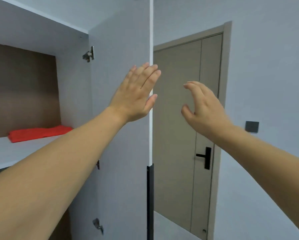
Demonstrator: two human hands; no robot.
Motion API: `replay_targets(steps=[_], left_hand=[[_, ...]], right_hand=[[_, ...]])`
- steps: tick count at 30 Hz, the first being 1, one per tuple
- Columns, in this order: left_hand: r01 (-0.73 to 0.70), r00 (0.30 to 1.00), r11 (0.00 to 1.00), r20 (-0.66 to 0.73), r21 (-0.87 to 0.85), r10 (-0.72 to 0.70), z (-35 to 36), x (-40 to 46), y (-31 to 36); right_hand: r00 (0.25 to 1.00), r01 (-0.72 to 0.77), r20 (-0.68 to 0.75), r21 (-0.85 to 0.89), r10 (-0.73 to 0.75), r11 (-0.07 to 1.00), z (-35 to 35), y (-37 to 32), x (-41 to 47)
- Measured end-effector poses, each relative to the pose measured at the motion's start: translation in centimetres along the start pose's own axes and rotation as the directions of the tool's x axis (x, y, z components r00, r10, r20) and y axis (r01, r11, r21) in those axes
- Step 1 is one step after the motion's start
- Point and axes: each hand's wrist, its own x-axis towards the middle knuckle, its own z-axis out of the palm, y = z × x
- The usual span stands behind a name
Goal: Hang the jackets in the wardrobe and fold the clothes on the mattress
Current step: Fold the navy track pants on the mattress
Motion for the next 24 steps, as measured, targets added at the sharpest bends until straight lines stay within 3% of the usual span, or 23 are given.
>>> replay_targets(steps=[3, 7, 15, 24], left_hand=[[0.023, 0.999, 0.992, -0.031, -0.127, -0.027, 2.5, 3.9, 6.8], [0.023, 0.999, 0.967, 0.041, -0.252, -0.014, 7.7, 7.7, 16.2], [-0.123, 0.982, 0.854, 0.060, -0.505, 0.177, 19.5, 14.4, 34.1], [-0.176, 0.932, 0.592, 0.061, -0.786, 0.358, 30.1, 20.2, 57.0]], right_hand=[[0.994, -0.106, 0.007, -0.097, 0.107, 0.990, -4.1, 6.1, -2.7], [0.966, -0.238, 0.048, -0.209, 0.254, 0.948, -8.1, 14.2, -6.8], [0.869, -0.433, 0.052, -0.400, 0.492, 0.808, -12.7, 29.8, -16.3], [0.573, -0.708, -0.092, -0.556, 0.814, 0.436, -20.7, 42.6, -31.3]])
